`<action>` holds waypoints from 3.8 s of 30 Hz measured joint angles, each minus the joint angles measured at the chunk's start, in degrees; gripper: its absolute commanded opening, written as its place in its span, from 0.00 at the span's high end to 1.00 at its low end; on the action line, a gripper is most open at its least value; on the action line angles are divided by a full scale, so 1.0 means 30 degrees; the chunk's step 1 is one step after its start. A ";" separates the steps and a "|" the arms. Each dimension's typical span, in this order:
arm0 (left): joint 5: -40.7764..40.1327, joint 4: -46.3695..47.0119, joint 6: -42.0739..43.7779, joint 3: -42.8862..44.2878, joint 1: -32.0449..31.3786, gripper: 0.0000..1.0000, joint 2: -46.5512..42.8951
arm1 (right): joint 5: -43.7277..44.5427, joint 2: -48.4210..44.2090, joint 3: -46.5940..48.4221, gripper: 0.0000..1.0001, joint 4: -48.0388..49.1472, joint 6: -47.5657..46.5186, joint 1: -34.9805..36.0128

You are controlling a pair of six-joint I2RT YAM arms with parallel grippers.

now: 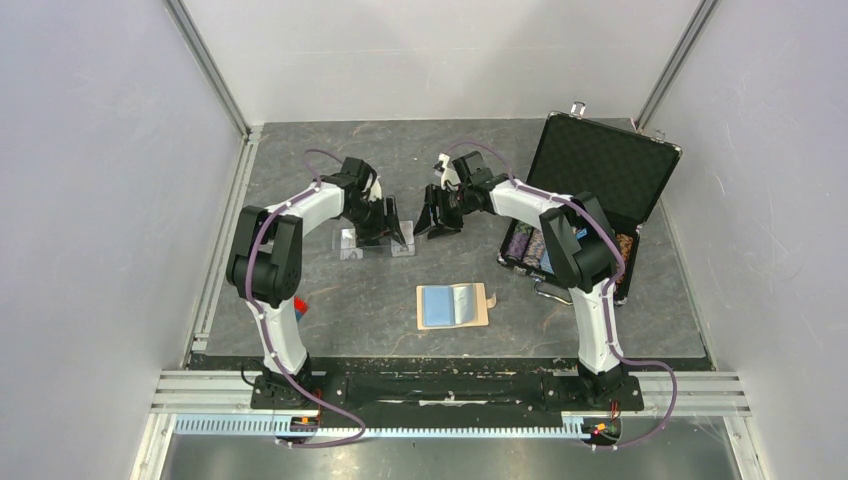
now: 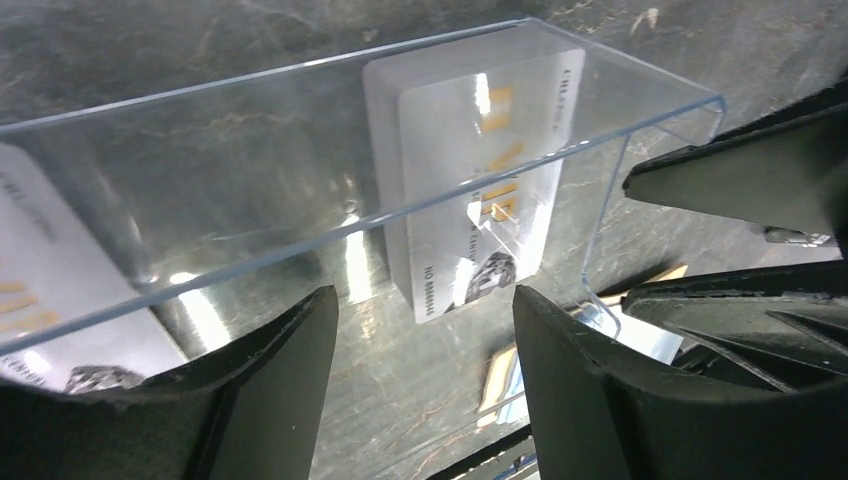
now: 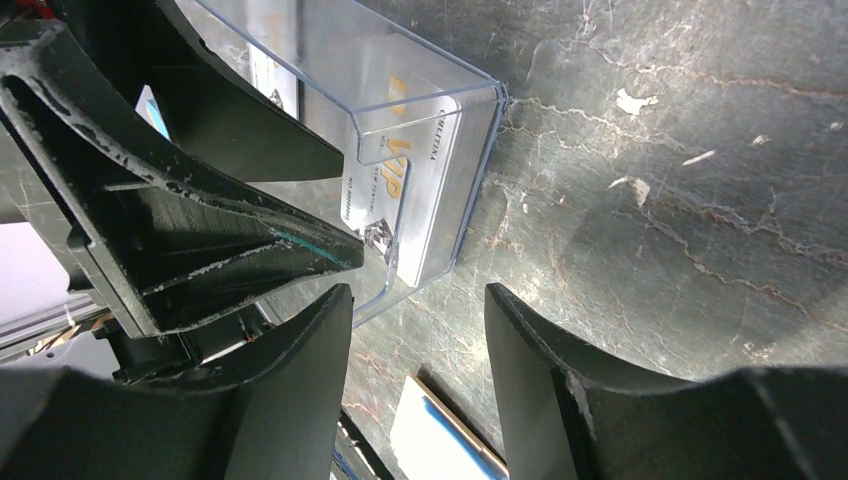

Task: Put the credit cards into the card holder
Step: Pick up the credit card from the storage box.

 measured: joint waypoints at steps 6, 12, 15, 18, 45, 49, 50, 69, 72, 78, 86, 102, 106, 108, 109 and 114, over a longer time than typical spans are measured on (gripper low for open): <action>-0.0597 -0.0882 0.0022 0.0459 0.0015 0.49 0.0000 | 0.0000 -0.0007 0.0000 0.46 0.0073 0.0007 0.0066; -0.0699 -0.1086 0.0131 0.0685 0.0015 0.59 0.0000 | -0.0007 -0.0007 -0.0007 0.47 0.0080 0.0015 0.0109; -0.0699 -0.1093 0.0131 0.0765 0.0015 0.62 0.0066 | -0.0022 -0.0007 -0.0007 0.47 0.0080 0.0015 0.0189; -0.0692 -0.1071 0.0131 0.0787 0.0015 0.65 0.0182 | -0.0029 -0.0007 0.0000 0.48 0.0080 0.0022 0.0211; -0.2033 -0.1807 0.0809 0.1923 -0.0925 0.70 0.0568 | -0.0270 -0.0007 -0.0044 0.50 0.0066 0.0022 0.0233; -0.2528 -0.2062 0.1020 0.2076 -0.1151 0.78 0.0576 | -0.0350 -0.0007 -0.0080 0.51 0.0073 0.0007 0.0233; -0.2703 -0.2157 0.1056 0.2135 -0.1180 0.78 0.0576 | -0.0350 -0.0007 -0.0102 0.51 0.0073 0.0000 0.0240; -0.2841 -0.2725 0.1297 0.2827 -0.1435 0.82 0.0568 | -0.0342 -0.0007 -0.0510 0.51 0.0211 -0.0160 0.0248; -0.2812 -0.2667 0.1297 0.2863 -0.1435 0.81 0.0546 | -0.0342 -0.0007 -0.0532 0.51 0.0219 -0.0168 0.0248; -0.2455 -0.2514 0.1290 0.2863 -0.1435 0.81 0.0335 | -0.0342 -0.0007 -0.0546 0.51 0.0211 -0.0182 0.0262; -0.1647 -0.1792 0.1290 0.2863 -0.1443 0.80 -0.0211 | -0.0335 -0.0007 -0.0546 0.53 0.0211 -0.0299 0.0277; -0.0189 -0.0707 0.1282 0.2659 -0.1457 0.85 -0.0138 | -0.0313 -0.0044 -0.0554 0.54 0.0204 -0.0313 0.0284; 0.0029 -0.0576 0.1282 0.2645 -0.1450 0.97 -0.0109 | -0.0277 -0.0138 -0.0561 0.51 0.0204 -0.0335 0.0299; 0.0036 -0.0605 0.1275 0.2645 -0.1450 0.98 -0.0073 | -0.0138 -0.0211 -0.0561 0.48 0.0197 -0.0401 0.0313; 0.0022 -0.0634 0.1275 0.2645 -0.1450 0.98 -0.0073 | 0.0000 -0.0299 -0.0583 0.46 0.0197 -0.0452 0.0313; -0.0240 -0.0729 0.1275 0.2645 -0.1450 0.98 -0.0080 | 0.0444 -0.1268 -0.0648 0.34 0.0204 -0.0670 0.0277</action>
